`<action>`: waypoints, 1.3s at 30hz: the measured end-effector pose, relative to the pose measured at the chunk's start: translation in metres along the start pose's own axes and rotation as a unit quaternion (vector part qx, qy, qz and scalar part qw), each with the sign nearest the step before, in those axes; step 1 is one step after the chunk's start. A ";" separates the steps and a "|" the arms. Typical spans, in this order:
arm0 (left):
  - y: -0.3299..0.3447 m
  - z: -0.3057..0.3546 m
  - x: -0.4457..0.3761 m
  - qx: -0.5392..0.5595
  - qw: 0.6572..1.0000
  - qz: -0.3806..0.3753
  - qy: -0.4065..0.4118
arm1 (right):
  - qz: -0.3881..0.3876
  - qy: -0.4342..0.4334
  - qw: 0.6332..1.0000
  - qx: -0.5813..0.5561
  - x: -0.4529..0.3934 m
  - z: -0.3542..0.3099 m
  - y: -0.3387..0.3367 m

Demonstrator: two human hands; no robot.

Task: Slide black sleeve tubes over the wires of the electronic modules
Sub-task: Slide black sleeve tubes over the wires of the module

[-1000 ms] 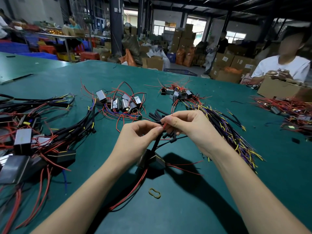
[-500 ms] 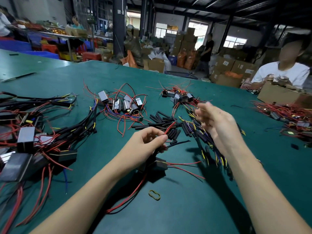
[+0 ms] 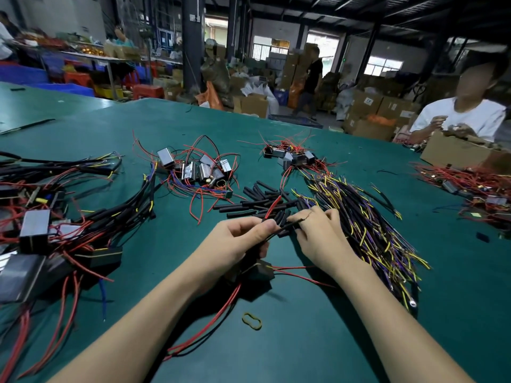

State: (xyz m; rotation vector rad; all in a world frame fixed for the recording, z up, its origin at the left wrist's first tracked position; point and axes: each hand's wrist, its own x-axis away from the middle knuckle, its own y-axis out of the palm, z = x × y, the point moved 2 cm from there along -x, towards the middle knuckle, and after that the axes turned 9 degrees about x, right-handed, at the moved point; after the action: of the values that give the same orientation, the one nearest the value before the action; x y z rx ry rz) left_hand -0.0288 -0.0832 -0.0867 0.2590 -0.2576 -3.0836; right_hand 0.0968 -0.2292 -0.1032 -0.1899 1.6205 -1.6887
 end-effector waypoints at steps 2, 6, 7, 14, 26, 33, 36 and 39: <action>-0.001 -0.002 -0.001 0.027 1.000 0.005 0.003 | 0.019 -0.038 0.998 0.042 -0.001 -0.001 -0.002; 0.000 -0.003 -0.001 0.082 0.997 -0.005 -0.008 | 0.039 -0.088 0.995 0.010 -0.001 -0.006 -0.004; -0.001 -0.004 -0.002 0.073 0.997 -0.004 -0.011 | 0.053 -0.089 0.995 -0.008 -0.001 -0.006 -0.005; -0.017 -0.005 -0.008 0.038 0.984 0.171 0.035 | 0.150 0.224 0.647 -0.713 -0.008 0.008 -0.045; -0.017 -0.006 -0.009 0.007 0.980 0.189 0.055 | 0.075 0.245 0.502 -0.826 0.007 -0.011 -0.038; -0.018 -0.007 -0.009 -0.012 0.980 0.192 0.056 | 0.073 0.216 0.556 -0.799 0.006 -0.008 -0.040; -0.018 -0.007 -0.009 -0.005 0.979 0.194 0.059 | 0.079 0.198 0.574 -0.791 0.006 -0.006 -0.041; -0.018 -0.008 -0.009 -0.006 0.980 0.192 0.056 | 0.080 0.192 0.581 -0.787 0.006 -0.006 -0.040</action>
State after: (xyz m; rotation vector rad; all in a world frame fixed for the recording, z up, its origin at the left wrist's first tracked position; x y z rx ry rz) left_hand -0.0195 -0.0664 -0.0959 0.3365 -0.2499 -2.6776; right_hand 0.0717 -0.2324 -0.0704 -0.4994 2.8783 0.3901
